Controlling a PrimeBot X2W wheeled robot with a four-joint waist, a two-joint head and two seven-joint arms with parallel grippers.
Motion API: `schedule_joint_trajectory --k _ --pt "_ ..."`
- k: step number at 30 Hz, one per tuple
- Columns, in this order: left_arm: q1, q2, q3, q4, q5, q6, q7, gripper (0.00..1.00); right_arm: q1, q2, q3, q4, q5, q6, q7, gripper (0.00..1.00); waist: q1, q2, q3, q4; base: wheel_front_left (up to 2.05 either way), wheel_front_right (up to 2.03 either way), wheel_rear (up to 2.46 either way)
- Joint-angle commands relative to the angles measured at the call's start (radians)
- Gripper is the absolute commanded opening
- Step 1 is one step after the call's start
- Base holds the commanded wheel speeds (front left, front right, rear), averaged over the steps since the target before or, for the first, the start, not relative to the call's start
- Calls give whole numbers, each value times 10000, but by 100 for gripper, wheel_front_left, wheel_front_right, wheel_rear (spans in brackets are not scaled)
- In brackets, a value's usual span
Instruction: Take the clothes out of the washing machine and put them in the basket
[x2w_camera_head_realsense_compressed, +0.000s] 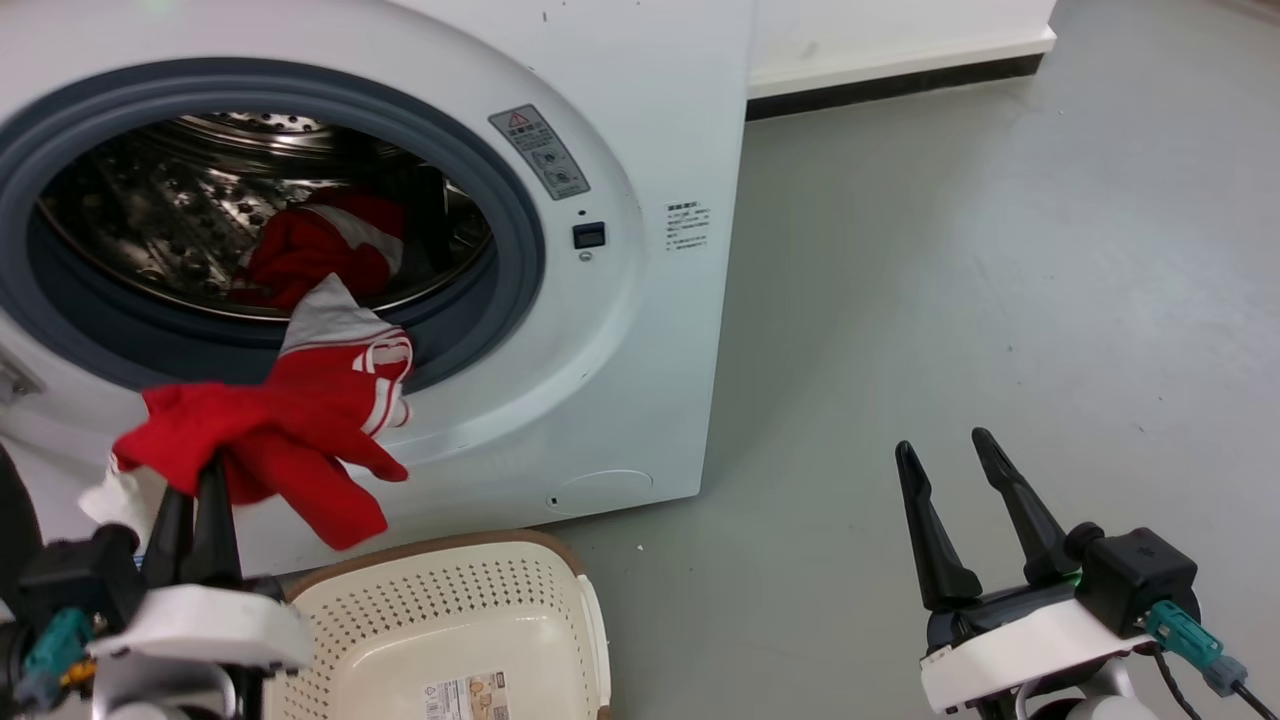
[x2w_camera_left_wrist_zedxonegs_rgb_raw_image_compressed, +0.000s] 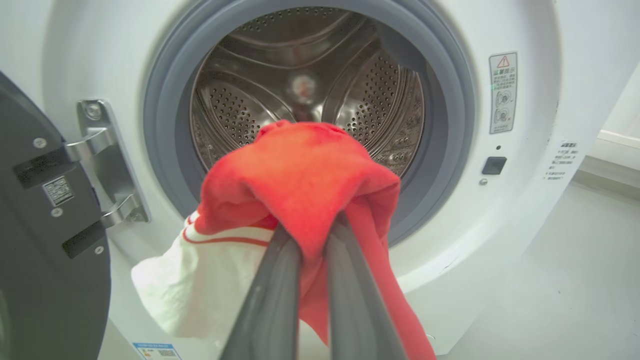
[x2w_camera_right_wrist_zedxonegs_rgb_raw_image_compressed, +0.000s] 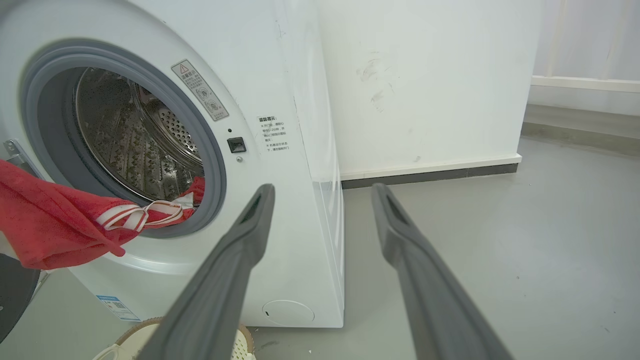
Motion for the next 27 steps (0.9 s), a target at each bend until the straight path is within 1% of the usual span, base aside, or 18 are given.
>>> schedule_joint_trajectory --k 1,7,12,14,19,23,27 --pt "169 -51 -5 -125 -35 66 31 0 121 10 14 -42 -14 -7 46 100 2 -1 -96 100 0 0 0" --pt "1432 -254 -241 -1261 89 521 296 0 268 8 55 -262 -158 -7 275 100 2 -1 -226 463 0 0 0" --pt "2172 -534 -767 -1500 17 588 611 0 391 10 85 -389 -226 -7 405 100 2 -1 -292 740 0 0 0" --pt "2374 -718 -976 -1374 -98 550 664 0 391 10 140 -427 -205 -7 458 100 2 -1 -297 791 0 0 0" --pt "2516 -1115 -1231 -493 -447 229 344 0 466 10 158 -524 -215 -7 487 100 2 -1 -254 908 0 0 0" --pt "2234 -1280 -1198 424 -619 4 -43 0 354 10 222 -613 -218 -7 521 100 2 -1 -11 873 0 0 0" --pt "1689 -1326 -1075 1352 -685 -244 -343 0 107 10 210 -730 -276 -7 536 100 2 -1 537 789 0 0 0"
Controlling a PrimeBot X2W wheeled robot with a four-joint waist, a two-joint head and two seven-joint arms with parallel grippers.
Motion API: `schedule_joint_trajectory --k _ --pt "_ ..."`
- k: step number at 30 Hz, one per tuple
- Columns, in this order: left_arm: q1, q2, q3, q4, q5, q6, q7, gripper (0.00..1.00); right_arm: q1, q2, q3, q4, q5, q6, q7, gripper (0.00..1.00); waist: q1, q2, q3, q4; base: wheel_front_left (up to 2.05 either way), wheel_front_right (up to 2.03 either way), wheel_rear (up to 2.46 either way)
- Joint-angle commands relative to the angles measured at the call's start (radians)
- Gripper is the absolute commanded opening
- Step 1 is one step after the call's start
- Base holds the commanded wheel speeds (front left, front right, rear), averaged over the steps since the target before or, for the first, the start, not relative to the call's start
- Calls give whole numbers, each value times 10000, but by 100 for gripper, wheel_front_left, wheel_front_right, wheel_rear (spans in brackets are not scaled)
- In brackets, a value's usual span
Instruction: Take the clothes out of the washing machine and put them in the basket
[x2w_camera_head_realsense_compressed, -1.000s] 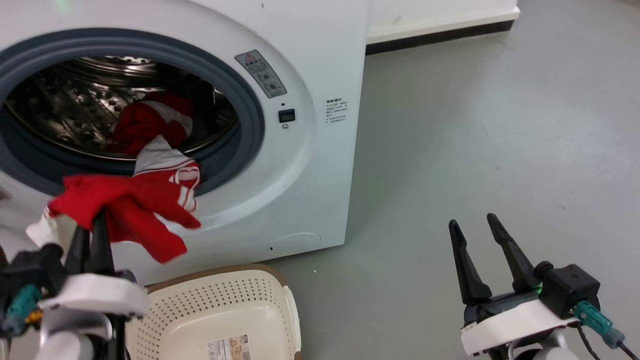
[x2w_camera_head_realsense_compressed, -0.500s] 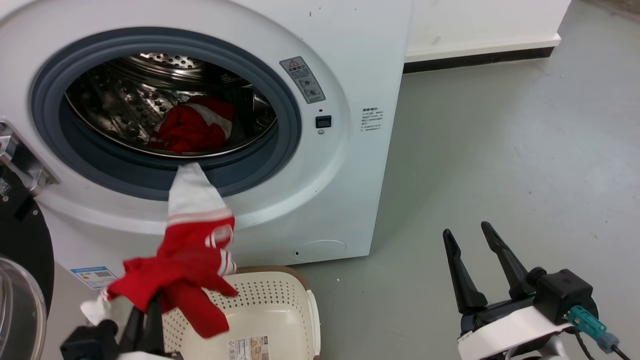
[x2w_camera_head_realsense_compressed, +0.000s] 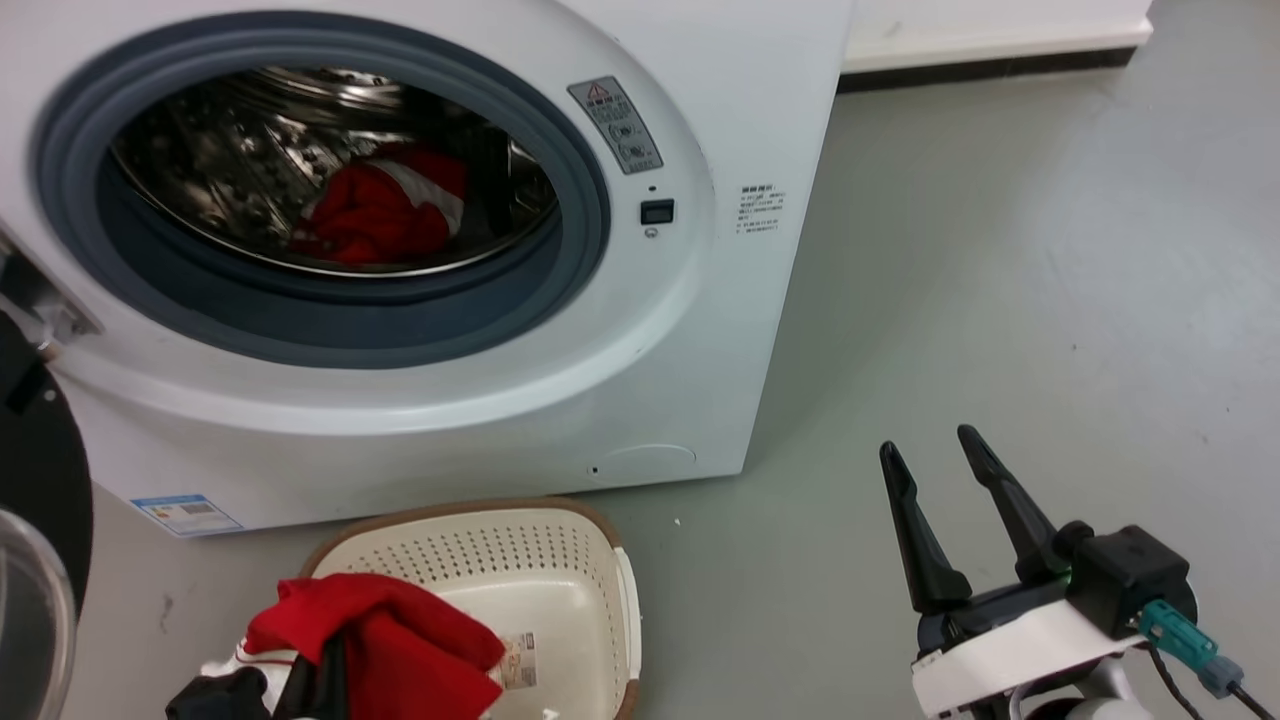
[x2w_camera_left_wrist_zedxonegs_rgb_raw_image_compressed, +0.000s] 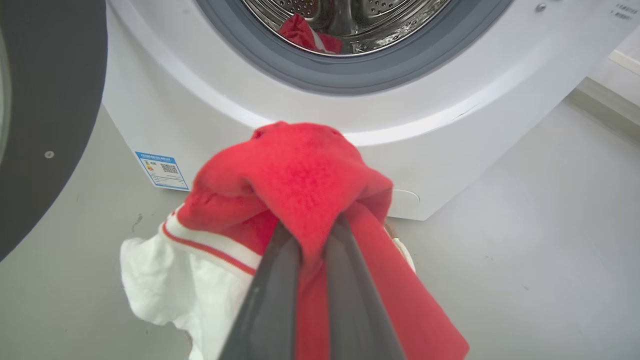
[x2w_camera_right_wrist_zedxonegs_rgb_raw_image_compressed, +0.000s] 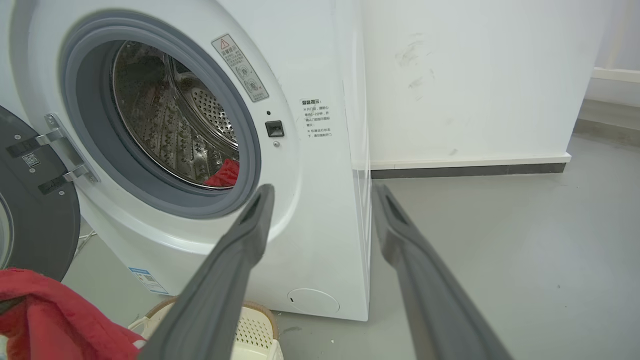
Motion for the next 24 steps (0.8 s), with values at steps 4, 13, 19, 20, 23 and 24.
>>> schedule_joint_trajectory --k 4,13,19,20,23,24 --pt "-895 -56 170 964 -49 -308 -263 0 -408 10 66 -139 -79 -7 -28 100 0 0 849 -233 0 0 0" --pt "-3038 -132 105 4276 -151 -1231 -396 0 -1262 11 399 -57 -22 -7 -214 100 0 0 2298 -919 0 0 0" --pt "-4415 -298 7 6752 -279 -1725 -328 0 -1672 13 490 41 98 -7 -366 100 0 0 3122 -1451 0 0 0" --pt "-4616 -332 -37 7151 -280 -1813 -289 0 -1737 11 522 57 96 -7 -387 100 0 0 3253 -1543 0 0 0" --pt "-5358 -315 -99 8199 -284 -2030 -213 0 -1928 13 572 87 193 -7 -501 100 0 0 3712 -1758 0 0 0" --pt "-5557 -338 -102 8529 -334 -2072 -136 0 -1989 13 603 86 219 -7 -555 100 0 0 3886 -1822 0 0 0"
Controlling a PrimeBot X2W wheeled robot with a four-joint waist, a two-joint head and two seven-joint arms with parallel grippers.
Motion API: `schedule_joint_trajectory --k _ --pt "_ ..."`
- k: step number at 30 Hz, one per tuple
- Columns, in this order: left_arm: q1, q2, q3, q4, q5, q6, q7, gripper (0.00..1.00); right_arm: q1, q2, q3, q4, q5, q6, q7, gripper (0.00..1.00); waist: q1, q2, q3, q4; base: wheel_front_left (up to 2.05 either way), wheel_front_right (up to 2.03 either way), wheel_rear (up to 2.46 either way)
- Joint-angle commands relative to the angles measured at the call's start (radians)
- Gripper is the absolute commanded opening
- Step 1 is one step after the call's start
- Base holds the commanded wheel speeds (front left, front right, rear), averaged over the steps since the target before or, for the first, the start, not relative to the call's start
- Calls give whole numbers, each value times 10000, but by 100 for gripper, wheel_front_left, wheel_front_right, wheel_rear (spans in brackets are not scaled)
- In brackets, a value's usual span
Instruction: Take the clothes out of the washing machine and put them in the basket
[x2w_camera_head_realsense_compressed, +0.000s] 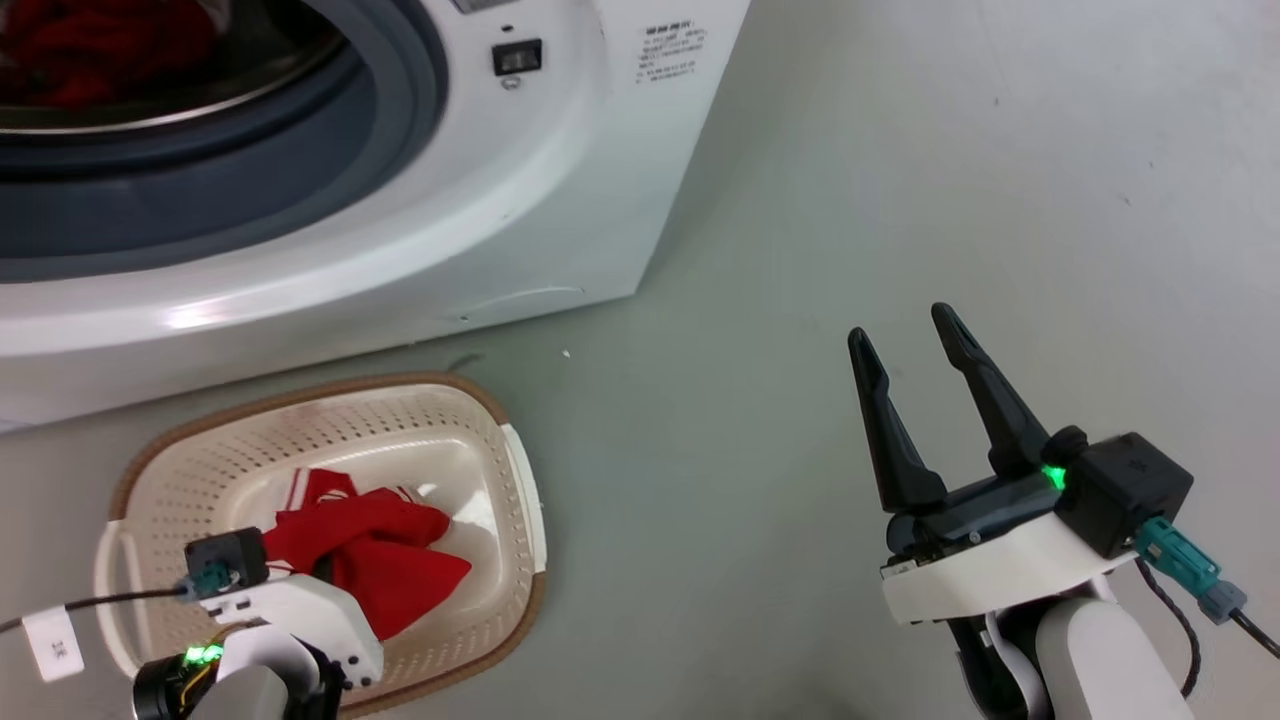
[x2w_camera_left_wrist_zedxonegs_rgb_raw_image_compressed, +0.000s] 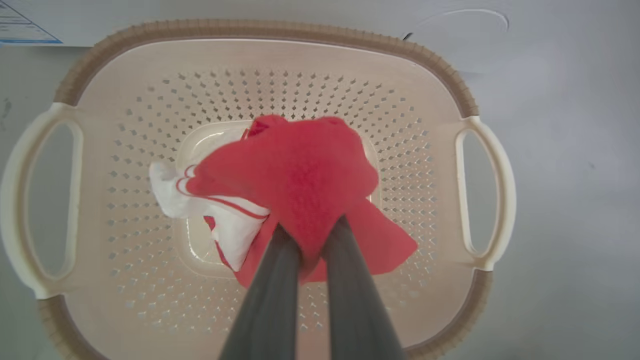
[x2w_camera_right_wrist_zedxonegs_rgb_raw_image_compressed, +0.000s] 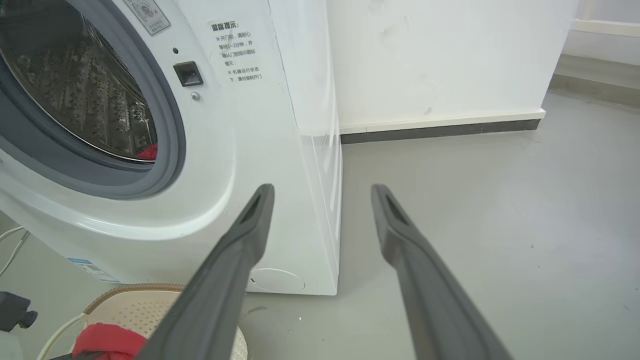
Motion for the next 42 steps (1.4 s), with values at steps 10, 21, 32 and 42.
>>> schedule_joint_trajectory --k 10,21,32,42 --pt "-1749 164 17 2463 -153 -32 484 0 -696 17 377 54 179 -7 -360 100 -2 -1 1892 -916 0 0 0" --pt "-2055 70 -6 3133 -348 34 1173 0 -987 15 579 250 332 -7 -652 100 -2 -1 2483 -1000 0 0 0" --pt "-1851 -371 -93 3219 -490 -107 911 100 -950 14 421 581 67 -7 -747 100 -2 -1 1473 -537 0 0 0" --pt "-1416 -1013 -200 3166 -456 -402 -170 100 -248 12 92 810 -274 -7 -383 100 -2 -1 -813 337 0 0 0"
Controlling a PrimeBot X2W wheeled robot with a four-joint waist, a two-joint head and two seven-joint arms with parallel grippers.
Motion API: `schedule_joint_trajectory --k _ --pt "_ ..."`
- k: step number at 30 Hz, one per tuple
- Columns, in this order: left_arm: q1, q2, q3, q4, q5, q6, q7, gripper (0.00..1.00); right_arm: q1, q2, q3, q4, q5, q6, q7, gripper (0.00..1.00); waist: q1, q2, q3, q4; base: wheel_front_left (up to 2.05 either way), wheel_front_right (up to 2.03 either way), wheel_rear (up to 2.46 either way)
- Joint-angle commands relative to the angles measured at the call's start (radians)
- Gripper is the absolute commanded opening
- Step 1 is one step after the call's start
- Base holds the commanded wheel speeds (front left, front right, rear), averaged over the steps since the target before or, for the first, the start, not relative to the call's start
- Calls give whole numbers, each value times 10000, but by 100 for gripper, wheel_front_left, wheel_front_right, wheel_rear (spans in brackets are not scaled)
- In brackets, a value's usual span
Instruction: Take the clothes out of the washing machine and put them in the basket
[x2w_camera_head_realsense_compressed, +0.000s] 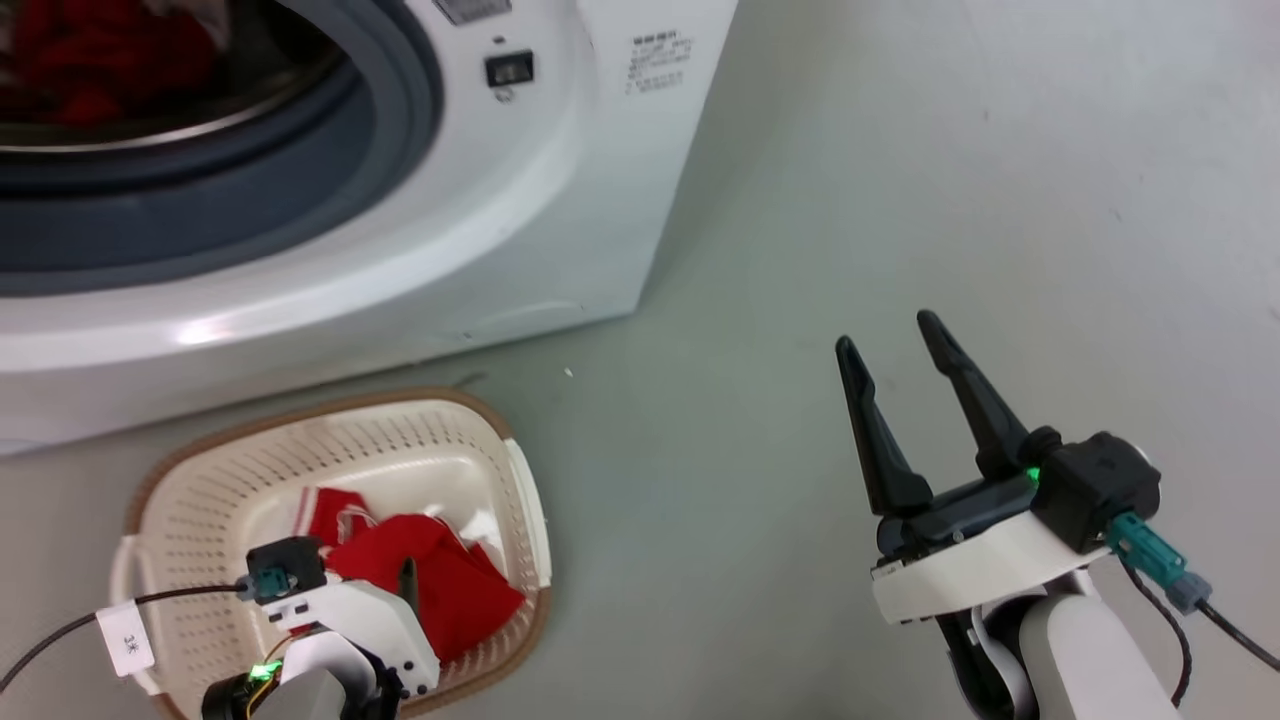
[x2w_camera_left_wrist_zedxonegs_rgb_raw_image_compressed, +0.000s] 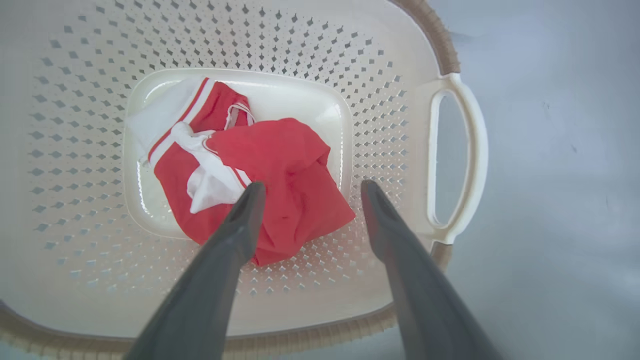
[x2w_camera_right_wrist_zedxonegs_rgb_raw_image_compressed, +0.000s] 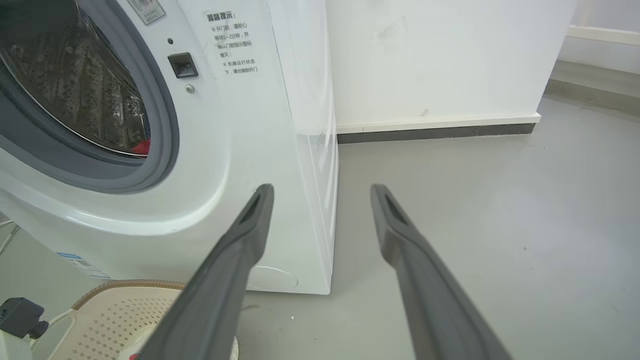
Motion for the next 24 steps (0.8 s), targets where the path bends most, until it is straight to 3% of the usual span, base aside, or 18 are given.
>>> schedule_joint_trajectory --k 1,8,19,24 --pt "146 3 9 -30 44 -16 -57 100 140 6 -32 6 -98 -7 64 100 1 0 -839 499 0 0 0" --pt "601 96 123 -878 251 119 -203 100 769 6 -199 -202 -231 -7 473 100 1 0 -1858 957 0 0 0" --pt "2156 512 1229 -5509 1804 868 -190 100 1485 6 -353 -778 -295 -7 952 100 1 0 -2667 1306 0 0 0" --pt "2104 575 1594 -7025 2380 839 -191 100 1480 8 -355 -948 -202 -7 1013 100 1 0 -2516 1280 0 0 0"
